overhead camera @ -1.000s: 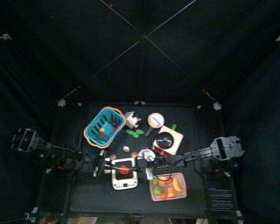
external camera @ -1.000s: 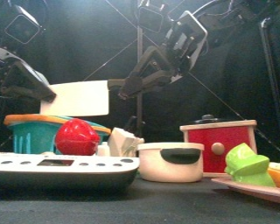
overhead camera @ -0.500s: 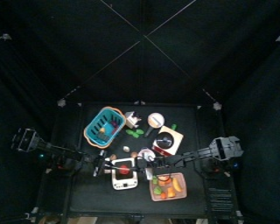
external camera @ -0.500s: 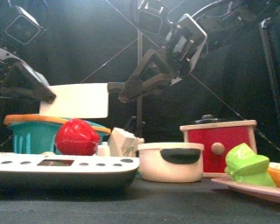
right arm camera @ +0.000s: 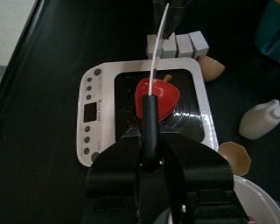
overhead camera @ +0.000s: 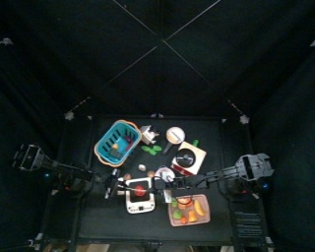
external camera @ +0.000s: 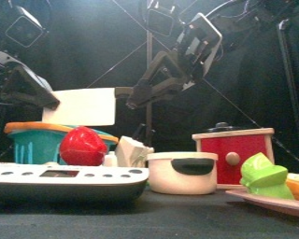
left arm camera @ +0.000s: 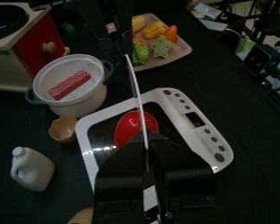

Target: Cut apple

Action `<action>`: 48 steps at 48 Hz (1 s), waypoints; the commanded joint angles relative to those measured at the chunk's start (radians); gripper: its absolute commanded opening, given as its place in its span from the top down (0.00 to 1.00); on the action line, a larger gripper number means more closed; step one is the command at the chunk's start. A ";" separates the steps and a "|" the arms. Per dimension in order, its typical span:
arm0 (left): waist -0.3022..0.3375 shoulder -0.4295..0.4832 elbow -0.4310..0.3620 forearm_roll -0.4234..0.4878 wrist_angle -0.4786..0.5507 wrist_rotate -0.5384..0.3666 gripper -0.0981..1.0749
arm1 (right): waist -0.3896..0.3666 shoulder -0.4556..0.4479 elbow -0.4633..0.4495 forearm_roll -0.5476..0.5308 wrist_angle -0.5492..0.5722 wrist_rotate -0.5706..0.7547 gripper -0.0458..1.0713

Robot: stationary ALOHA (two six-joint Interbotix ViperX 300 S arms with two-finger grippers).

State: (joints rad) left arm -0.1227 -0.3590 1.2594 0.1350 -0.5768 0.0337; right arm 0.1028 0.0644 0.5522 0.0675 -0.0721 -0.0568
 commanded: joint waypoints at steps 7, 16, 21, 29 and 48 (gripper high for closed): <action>0.006 -0.002 -0.031 -0.005 -0.008 0.000 0.60 | 0.003 -0.018 -0.023 -0.002 -0.008 -0.003 0.55; 0.008 -0.002 -0.029 -0.015 -0.008 0.003 0.60 | 0.011 -0.015 -0.021 -0.002 -0.008 -0.003 0.55; 0.009 -0.002 -0.031 -0.017 0.002 0.002 0.60 | 0.011 -0.015 -0.020 -0.002 -0.008 -0.003 0.55; 0.009 -0.002 -0.034 -0.017 0.021 0.002 0.60 | 0.011 -0.014 -0.023 -0.002 -0.009 -0.005 0.55; 0.018 -0.002 -0.034 -0.017 0.025 0.002 0.60 | 0.012 -0.005 -0.023 -0.002 -0.008 -0.003 0.55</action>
State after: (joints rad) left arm -0.1181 -0.3590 1.2594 0.1227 -0.5492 0.0353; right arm 0.1135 0.0767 0.5522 0.0675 -0.0721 -0.0583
